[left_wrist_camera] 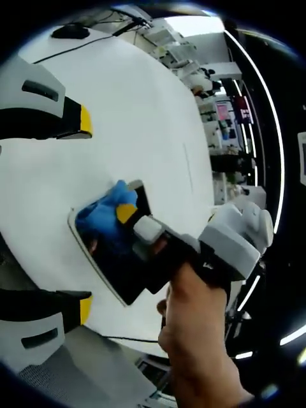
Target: Wipe the mirror surface with the cleaning cloth until all visible marks leave the cleaned area.
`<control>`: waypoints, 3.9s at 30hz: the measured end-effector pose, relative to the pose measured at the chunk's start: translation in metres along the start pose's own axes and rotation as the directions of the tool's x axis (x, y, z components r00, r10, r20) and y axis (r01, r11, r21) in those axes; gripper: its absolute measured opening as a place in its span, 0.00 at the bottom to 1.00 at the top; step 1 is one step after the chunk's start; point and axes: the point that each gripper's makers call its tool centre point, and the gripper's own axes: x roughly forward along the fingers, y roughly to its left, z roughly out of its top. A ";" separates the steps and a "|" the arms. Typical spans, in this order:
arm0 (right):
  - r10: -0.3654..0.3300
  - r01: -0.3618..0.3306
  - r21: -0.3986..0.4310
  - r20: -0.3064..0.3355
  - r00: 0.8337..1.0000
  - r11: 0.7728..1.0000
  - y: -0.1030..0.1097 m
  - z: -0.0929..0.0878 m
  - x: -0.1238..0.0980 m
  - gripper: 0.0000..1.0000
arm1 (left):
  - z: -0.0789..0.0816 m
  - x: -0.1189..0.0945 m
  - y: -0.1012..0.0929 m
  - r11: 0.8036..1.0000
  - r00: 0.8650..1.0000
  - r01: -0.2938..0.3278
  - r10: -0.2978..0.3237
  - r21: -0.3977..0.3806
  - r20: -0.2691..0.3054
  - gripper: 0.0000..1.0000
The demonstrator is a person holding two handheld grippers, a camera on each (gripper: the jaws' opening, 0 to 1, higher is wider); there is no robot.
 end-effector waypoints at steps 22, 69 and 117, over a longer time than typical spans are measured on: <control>-0.004 0.004 0.044 0.000 1.000 0.999 -0.019 0.034 0.003 0.00 | -0.003 0.001 -0.002 1.000 1.000 0.011 -0.011 -0.005 -0.013 0.99; 0.021 -0.022 -0.010 -0.005 1.000 1.000 -0.041 0.044 0.008 0.00 | -0.002 0.000 0.008 0.999 0.999 -0.034 0.034 -0.037 -0.002 0.99; -0.084 0.081 -0.122 -0.020 0.996 0.989 -0.066 0.028 -0.003 0.00 | -0.006 -0.001 0.007 0.999 0.999 -0.035 0.034 -0.025 -0.024 0.99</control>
